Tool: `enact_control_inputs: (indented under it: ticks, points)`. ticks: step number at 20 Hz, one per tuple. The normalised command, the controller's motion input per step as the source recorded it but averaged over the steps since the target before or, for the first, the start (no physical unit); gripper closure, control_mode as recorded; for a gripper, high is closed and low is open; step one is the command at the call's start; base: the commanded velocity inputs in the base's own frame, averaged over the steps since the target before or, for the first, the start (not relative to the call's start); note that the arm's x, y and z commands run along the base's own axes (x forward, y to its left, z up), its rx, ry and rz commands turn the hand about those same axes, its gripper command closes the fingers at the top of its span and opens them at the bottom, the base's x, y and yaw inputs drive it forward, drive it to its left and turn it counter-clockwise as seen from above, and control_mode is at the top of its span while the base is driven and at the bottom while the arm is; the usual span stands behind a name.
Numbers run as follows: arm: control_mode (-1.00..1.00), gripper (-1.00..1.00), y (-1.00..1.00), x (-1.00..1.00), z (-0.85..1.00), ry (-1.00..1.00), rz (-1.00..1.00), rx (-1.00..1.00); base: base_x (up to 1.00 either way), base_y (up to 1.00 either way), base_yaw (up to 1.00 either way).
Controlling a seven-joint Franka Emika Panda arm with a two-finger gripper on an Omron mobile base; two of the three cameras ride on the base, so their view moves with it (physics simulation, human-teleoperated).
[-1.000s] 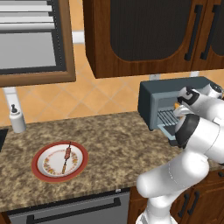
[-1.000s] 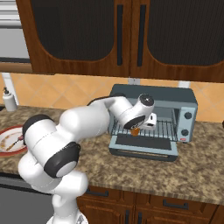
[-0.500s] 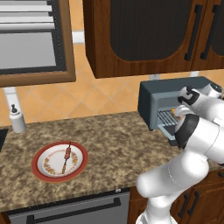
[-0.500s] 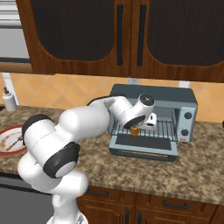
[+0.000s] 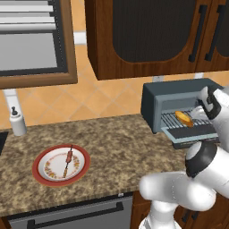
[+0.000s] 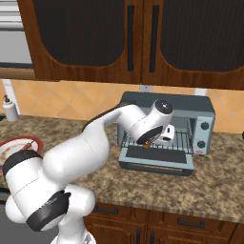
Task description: Pick up the kebab skewer and baguette bread, and place them inside the toaster oven. Close the toaster oven door and start by setting the timer.
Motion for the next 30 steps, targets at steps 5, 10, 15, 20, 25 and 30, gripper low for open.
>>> enact_control_inputs:
  ticks: [5, 10, 15, 20, 25, 30]
  points:
    - [-1.0, -1.0, 0.77, -0.81, 0.47, 0.12, -0.13, 0.0, 0.0, 0.0, 0.0]
    - [-1.0, -1.0, 0.95, -0.54, 0.32, 0.13, -0.05, 0.0, 0.0, 0.0, 0.0]
    - [-1.0, -1.0, 1.0, -0.19, 0.12, 0.07, -0.03, 0.0, 0.0, 0.0, 0.0]
    - [-1.0, -1.0, 0.98, 0.0, 0.08, 0.08, -0.02, 0.0, 0.0, 0.0, 0.0]
    - [-1.0, -1.0, 0.99, 0.03, 0.01, 0.09, -0.01, 0.0, 0.0, 0.0, 0.0]
    - [-1.0, -1.0, 1.0, 0.01, -0.04, 0.04, 0.0, 0.0, 0.0, 0.0, 0.0]
